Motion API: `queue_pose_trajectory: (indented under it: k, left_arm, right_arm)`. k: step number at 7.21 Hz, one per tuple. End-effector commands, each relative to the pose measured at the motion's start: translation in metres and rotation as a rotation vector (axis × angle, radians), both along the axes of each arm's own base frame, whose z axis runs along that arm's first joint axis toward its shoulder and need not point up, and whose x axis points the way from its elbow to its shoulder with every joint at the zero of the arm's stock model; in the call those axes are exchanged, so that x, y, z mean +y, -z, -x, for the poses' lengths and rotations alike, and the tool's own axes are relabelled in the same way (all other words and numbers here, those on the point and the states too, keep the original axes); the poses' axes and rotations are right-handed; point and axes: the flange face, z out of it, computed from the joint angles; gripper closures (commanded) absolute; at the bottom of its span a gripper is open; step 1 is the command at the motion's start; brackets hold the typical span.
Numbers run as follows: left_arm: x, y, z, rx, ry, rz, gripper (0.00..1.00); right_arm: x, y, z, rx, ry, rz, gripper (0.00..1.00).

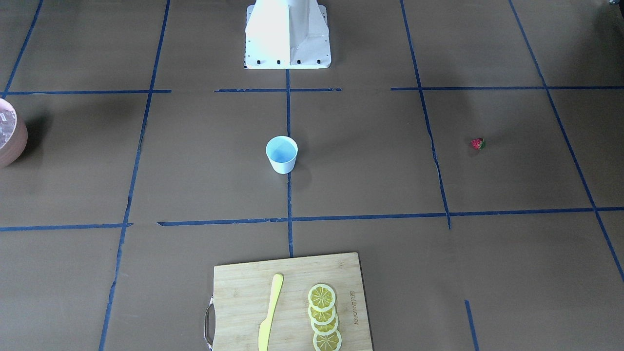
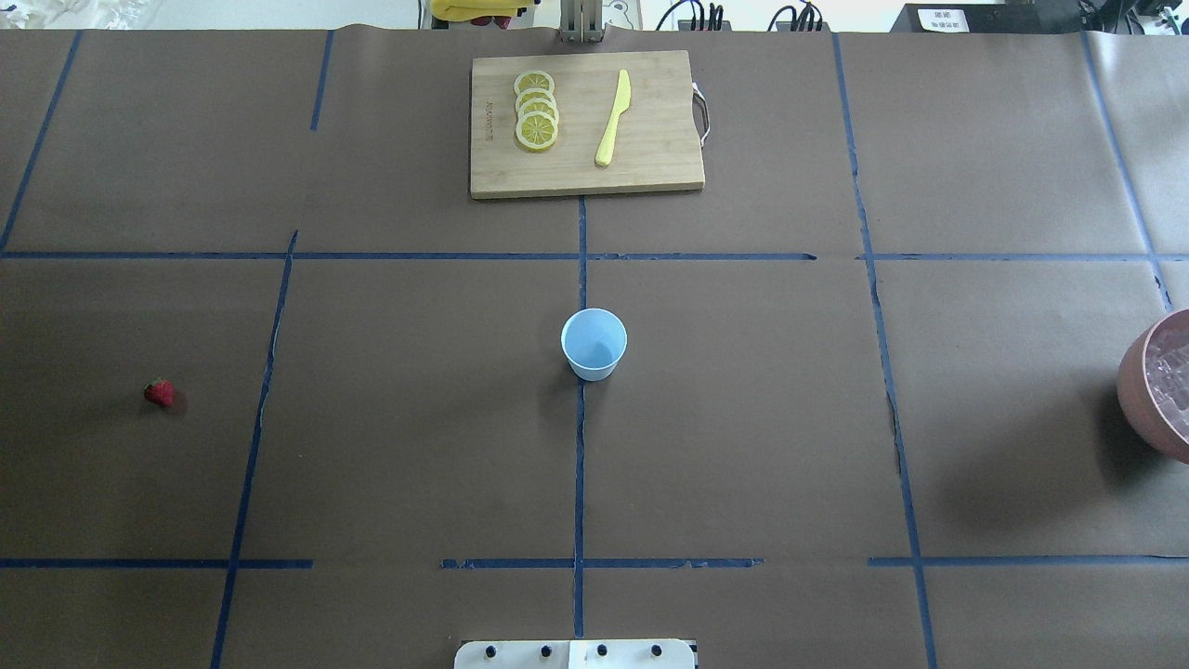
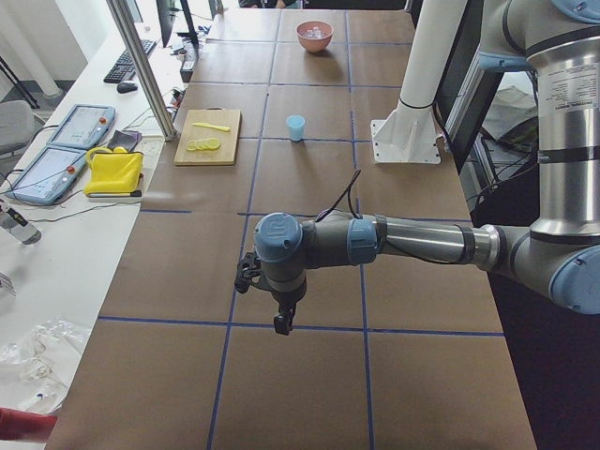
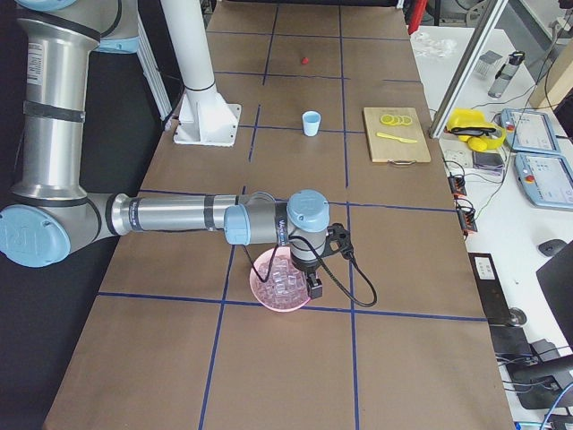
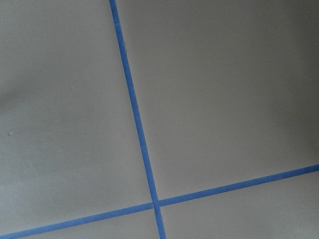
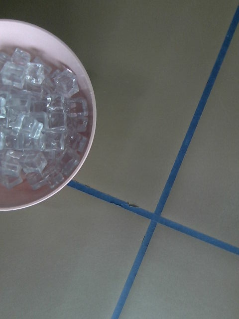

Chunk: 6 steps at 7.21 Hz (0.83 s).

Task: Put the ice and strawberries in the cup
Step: 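Grasp an ice cube from the pink bowl with the right gripper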

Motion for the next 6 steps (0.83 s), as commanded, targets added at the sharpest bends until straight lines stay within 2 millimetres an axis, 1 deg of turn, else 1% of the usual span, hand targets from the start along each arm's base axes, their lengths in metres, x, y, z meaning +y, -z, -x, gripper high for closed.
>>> queue_pose_trajectory:
  k: [1, 2, 6]
  left_arm:
    - [0.000, 0.000, 0.000, 0.000, 0.000, 0.001, 0.00]
    - [0.000, -0.001, 0.000, 0.000, 0.000, 0.002, 0.00]
    - [0.001, -0.003, 0.000, 0.000, -0.001, 0.006, 0.00]
  right_arm:
    - [0.013, -0.009, 0.036, -0.006, 0.031, -0.030, 0.02]
    - [0.016, -0.012, 0.044, 0.000, 0.042, -0.029, 0.02]
    - [0.018, -0.017, 0.087, 0.052, 0.116, -0.013, 0.12]
